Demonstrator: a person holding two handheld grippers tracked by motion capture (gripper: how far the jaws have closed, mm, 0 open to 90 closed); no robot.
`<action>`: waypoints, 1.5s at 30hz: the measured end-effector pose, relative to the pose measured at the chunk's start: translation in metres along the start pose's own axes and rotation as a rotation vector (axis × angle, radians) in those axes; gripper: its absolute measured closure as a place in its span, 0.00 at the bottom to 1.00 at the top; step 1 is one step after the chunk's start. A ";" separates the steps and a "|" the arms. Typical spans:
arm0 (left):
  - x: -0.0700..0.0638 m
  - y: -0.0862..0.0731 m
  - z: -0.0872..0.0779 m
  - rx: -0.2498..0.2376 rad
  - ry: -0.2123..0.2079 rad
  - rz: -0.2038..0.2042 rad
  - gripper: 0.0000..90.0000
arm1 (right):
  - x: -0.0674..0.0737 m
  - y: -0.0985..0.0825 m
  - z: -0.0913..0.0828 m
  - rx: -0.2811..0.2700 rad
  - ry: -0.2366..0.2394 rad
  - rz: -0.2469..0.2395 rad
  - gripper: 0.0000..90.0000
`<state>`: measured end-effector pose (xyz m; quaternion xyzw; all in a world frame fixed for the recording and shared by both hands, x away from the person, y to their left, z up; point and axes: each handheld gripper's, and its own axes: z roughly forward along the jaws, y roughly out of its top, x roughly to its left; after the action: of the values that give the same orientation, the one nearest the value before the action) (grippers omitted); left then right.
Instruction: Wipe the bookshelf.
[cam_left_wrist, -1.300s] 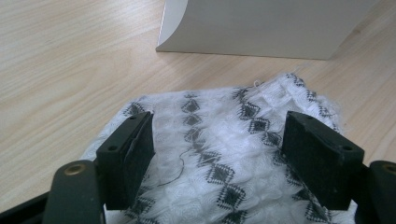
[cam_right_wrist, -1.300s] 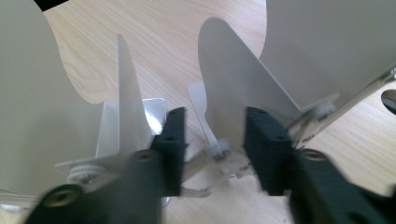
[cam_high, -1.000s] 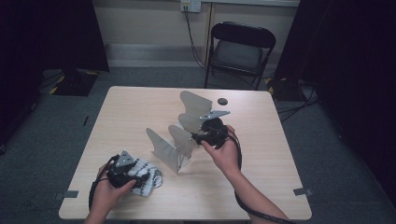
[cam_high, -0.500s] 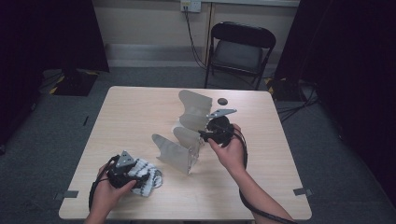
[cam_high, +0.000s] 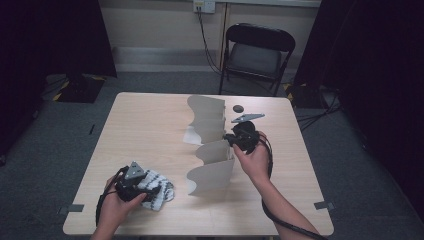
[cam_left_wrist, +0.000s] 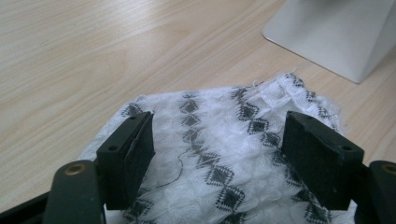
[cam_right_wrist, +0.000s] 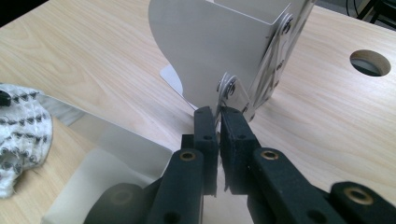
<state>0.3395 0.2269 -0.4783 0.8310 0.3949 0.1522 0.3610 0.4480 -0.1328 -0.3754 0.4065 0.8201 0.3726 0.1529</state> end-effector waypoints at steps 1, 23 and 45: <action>0.000 0.000 0.000 0.002 0.001 0.002 0.28 | -0.002 0.000 0.000 0.003 0.008 -0.002 0.96; 0.000 0.001 0.003 0.000 -0.002 0.009 0.28 | -0.003 0.013 0.007 -0.018 -0.109 0.035 0.73; 0.001 0.001 0.001 -0.001 -0.006 0.006 0.28 | 0.002 0.028 0.006 -0.031 -0.117 0.044 0.66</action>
<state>0.3411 0.2263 -0.4786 0.8325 0.3913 0.1508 0.3621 0.4654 -0.1177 -0.3587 0.4431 0.7946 0.3643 0.1988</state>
